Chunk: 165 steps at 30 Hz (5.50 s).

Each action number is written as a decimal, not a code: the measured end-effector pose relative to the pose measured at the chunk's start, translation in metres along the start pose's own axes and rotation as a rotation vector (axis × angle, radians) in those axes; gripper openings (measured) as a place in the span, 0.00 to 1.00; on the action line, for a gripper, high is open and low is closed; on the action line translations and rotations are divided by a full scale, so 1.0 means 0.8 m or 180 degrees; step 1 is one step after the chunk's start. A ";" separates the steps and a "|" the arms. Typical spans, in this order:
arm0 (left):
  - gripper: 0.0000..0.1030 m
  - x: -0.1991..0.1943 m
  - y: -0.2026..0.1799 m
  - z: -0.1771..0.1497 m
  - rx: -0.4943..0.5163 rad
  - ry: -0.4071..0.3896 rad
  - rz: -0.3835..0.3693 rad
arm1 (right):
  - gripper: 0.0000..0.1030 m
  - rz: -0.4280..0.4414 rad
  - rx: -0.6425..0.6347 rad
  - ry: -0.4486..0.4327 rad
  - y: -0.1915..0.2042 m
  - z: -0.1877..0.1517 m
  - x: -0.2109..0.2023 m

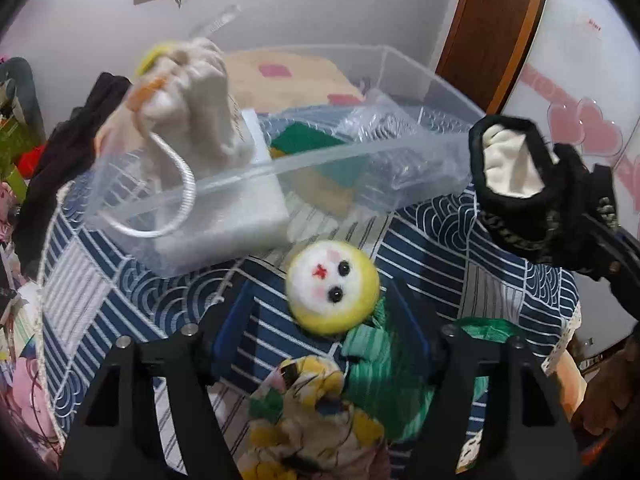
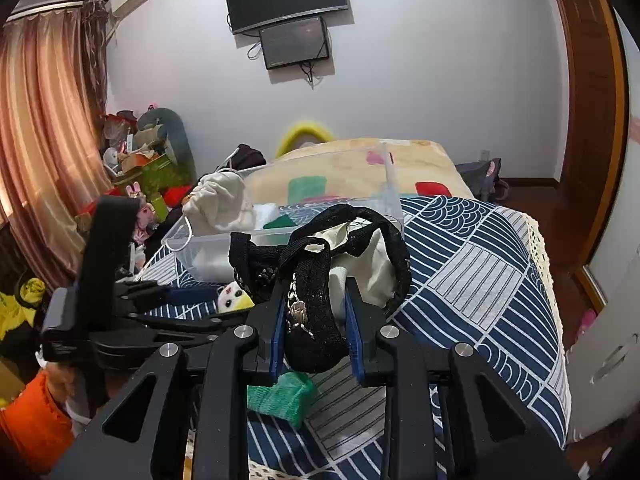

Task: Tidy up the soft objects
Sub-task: 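Grasp the yellow plush ball with the left tool while the right carries the black bag into the box, then grasp the green knit glove with the right tool while the left grasps the floral cloth, then lower the floral cloth into the box with the left tool while the right drops the green glove in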

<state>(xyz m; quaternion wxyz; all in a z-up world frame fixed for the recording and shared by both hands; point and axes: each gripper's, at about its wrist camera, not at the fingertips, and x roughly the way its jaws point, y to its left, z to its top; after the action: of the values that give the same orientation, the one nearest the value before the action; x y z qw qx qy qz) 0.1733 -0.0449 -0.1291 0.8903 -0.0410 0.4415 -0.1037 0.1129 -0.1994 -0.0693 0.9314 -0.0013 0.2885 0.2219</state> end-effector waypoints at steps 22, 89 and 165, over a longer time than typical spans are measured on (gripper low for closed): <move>0.43 -0.093 0.008 0.015 0.0020 -0.0688 0.0011 | 0.23 -0.0134 -0.0170 -0.0333 0.012 0.052 -0.011; 0.77 -0.110 0.028 -0.064 -0.0146 -0.0505 0.0253 | 0.67 -0.0103 -0.0318 0.0336 0.051 -0.022 0.033; 0.19 -0.017 0.033 0.091 -0.0055 -0.0679 0.0255 | 0.20 -0.0350 -0.0080 0.0262 0.021 0.079 0.157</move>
<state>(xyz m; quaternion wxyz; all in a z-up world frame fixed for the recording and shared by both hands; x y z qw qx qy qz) 0.2275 -0.0177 -0.0789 0.9353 -0.0418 0.3463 -0.0593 0.2322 -0.1243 -0.0817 0.9294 -0.0379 0.3233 0.1737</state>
